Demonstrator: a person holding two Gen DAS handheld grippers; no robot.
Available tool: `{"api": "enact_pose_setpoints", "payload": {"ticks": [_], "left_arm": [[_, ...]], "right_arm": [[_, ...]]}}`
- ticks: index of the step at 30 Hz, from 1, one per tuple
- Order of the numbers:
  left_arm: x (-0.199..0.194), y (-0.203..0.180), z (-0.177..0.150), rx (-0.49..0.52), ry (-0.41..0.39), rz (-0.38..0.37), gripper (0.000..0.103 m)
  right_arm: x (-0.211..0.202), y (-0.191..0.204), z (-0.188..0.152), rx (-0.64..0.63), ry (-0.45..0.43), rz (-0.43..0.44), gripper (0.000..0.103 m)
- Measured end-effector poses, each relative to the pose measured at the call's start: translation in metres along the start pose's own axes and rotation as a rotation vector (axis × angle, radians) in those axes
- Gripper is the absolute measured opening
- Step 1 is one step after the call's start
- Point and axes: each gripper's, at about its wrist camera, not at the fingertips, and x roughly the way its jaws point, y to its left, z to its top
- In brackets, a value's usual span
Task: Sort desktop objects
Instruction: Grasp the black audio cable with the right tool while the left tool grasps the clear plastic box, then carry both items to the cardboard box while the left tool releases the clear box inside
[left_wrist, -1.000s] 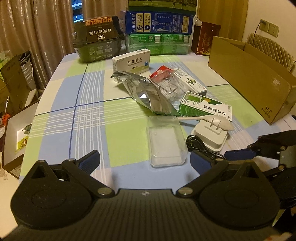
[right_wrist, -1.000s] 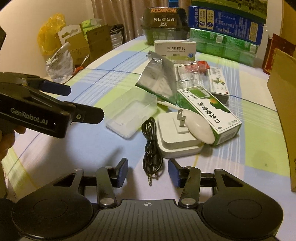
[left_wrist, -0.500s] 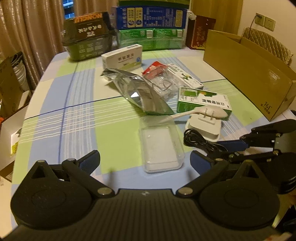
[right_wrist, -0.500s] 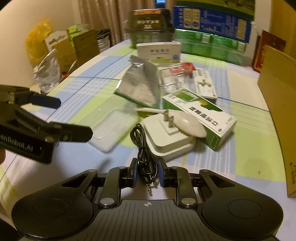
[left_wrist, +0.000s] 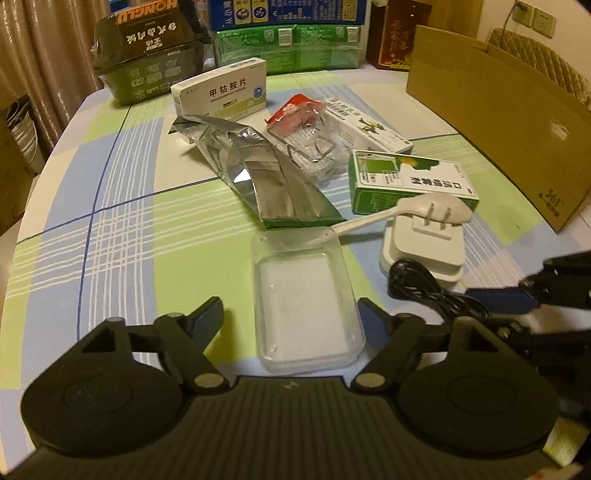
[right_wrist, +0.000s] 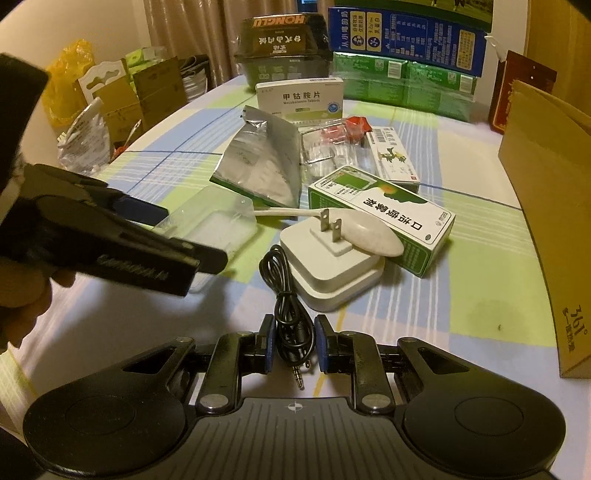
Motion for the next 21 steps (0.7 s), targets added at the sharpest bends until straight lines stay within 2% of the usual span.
{"api": "enact_pose_setpoints", "payload": {"ticks": [2, 4, 16, 21], "left_arm": [[0.005, 0.001, 0.002, -0.011, 0.012, -0.005, 0.059], [0.005, 0.001, 0.002, -0.012, 0.007, -0.004, 0.052], [-0.028, -0.001, -0.015, 0.007, 0.02, 0.004, 0.051], [-0.051, -0.004, -0.018, -0.025, 0.002, 0.012, 0.051]], "right_arm": [[0.0, 0.0, 0.0, 0.0, 0.001, 0.001, 0.019], [-0.001, 0.0, -0.001, 0.001, 0.003, 0.003, 0.019], [-0.019, -0.002, -0.006, 0.014, -0.007, 0.015, 0.018], [-0.034, -0.004, -0.007, 0.017, -0.026, 0.008, 0.018]]}}
